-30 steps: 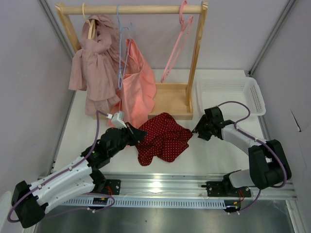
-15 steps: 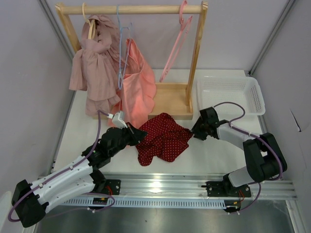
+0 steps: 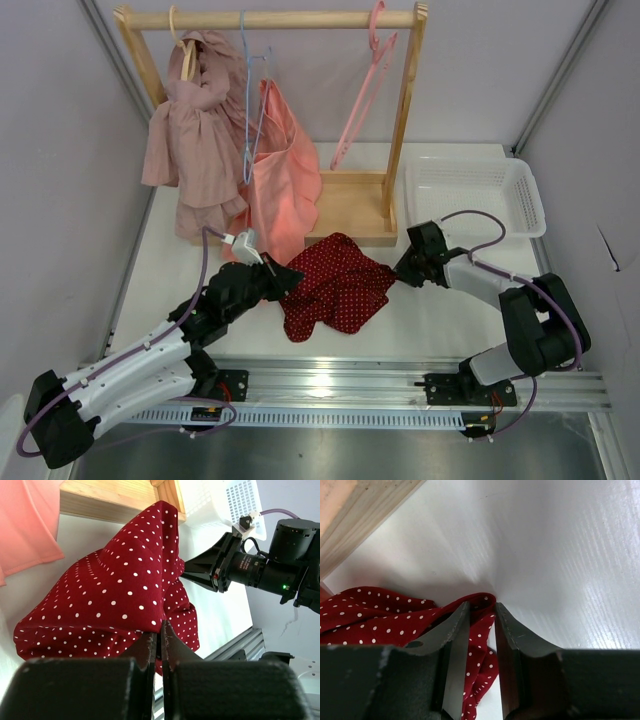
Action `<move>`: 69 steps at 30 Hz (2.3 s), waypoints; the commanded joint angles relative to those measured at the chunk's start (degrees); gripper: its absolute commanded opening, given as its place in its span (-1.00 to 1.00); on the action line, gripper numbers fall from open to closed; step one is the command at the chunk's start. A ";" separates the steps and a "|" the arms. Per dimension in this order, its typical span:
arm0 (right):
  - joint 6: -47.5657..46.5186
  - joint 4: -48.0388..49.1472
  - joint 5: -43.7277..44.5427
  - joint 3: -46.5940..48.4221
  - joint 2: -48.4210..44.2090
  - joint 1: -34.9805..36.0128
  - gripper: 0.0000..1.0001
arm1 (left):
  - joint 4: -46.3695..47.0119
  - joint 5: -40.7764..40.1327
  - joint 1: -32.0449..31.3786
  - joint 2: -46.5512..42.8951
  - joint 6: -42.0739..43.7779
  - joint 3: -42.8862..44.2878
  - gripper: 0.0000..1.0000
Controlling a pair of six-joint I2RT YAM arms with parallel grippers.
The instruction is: Place the skirt on the hanger
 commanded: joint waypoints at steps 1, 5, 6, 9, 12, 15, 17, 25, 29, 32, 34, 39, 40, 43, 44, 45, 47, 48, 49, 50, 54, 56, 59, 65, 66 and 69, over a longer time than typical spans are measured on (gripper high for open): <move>1.35 1.76 3.38 2.22 0.63 1.58 -0.38 | 1.47 1.20 0.43 -0.47 1.82 0.76 -1.00; 1.97 0.97 5.58 2.84 0.28 2.90 -0.70 | 1.47 1.29 0.52 -0.47 2.35 1.28 -1.00; 2.05 0.71 5.58 2.84 0.11 3.08 -0.75 | 1.30 1.12 0.61 -0.55 2.44 1.29 -1.00; 1.62 -0.52 6.37 3.28 -1.29 3.17 -1.00 | 1.12 1.20 0.96 -0.99 2.70 1.72 -1.00; 0.57 -3.06 7.78 4.42 -4.10 3.25 -1.00 | 0.51 1.03 1.40 -1.61 3.31 2.34 -1.00; -1.45 -6.93 9.80 6.96 -8.05 3.34 -1.00 | -1.33 0.85 2.54 -2.40 4.19 4.00 -1.00; -2.86 -10.26 11.55 8.72 -10.08 3.34 -1.00 | -3.18 1.46 3.59 -2.66 4.98 5.58 -1.00; -13.22 -20.98 16.12 24.43 -17.55 3.08 -1.00 | -7.75 4.19 8.95 -2.14 8.68 16.03 -1.00; -18.68 -23.90 17.01 33.67 -18.26 1.94 -1.00 | -9.07 6.91 12.64 0.23 10.34 20.79 -1.00; -22.54 -25.66 16.92 40.97 -17.13 -0.34 -1.00 | -9.78 8.74 15.97 2.42 11.31 25.27 -1.00; -24.04 -26.79 15.61 44.31 -16.25 -2.70 -1.00 | -10.39 10.95 17.74 3.83 11.49 26.68 -1.00; -27.38 -28.03 13.58 52.75 -14.75 -5.10 -1.00 | -10.92 12.28 20.12 5.95 13.42 32.31 -1.00; -27.65 -28.29 13.58 53.55 -14.75 -5.18 -1.00 | -11.62 12.19 20.21 6.04 13.86 33.44 -1.00; -29.06 -29.34 13.14 56.01 -15.27 -5.10 -1.00 | -12.93 12.54 20.65 5.78 15.09 35.65 -1.00; -29.49 -29.79 12.88 56.45 -15.45 -5.10 -1.00 | -13.72 12.80 20.82 5.51 15.62 36.09 -1.00; -30.19 -29.88 12.62 56.98 -15.97 -5.18 -1.00 | -14.17 13.24 20.82 4.99 15.80 37.05 -1.00; -30.55 -30.58 12.00 56.98 -17.90 -5.10 -1.00 | -15.74 14.91 20.82 4.37 15.97 37.32 -1.00; -30.99 -30.76 11.22 56.63 -18.78 -5.10 -1.00 | -16.28 15.70 20.82 4.11 15.97 37.41 -1.00; -31.25 -31.19 10.86 56.46 -20.53 -5.01 -1.00 | -16.72 17.18 20.82 3.23 15.45 37.32 -1.00; -31.60 -31.28 10.34 56.11 -21.59 -4.66 -1.00 | -17.85 17.89 20.74 2.70 15.10 36.97 -1.00; -32.48 -33.29 9.36 55.66 -26.43 -3.34 -1.00 | -20.67 21.15 20.82 -0.90 13.87 35.83 -1.00; -33.10 -34.62 9.01 56.80 -28.62 -2.90 -1.00 | -22.42 23.07 20.82 -3.27 13.25 35.57 -1.00; -33.45 -37.95 7.61 59.51 -30.30 -2.55 -1.00 | -25.76 25.01 20.82 -6.17 11.58 35.65 -1.00; -32.49 -44.38 2.16 63.13 -29.69 -2.37 -1.00 | -33.32 26.17 20.82 -8.99 8.59 36.88 -1.00; -32.49 -44.64 2.16 62.70 -29.34 -2.37 -1.00 | -33.94 25.73 20.82 -9.17 8.33 37.93 -1.00; -33.10 -44.99 2.86 61.38 -27.59 -2.46 -1.00 | -34.65 24.41 20.82 -7.77 7.98 37.68 -1.00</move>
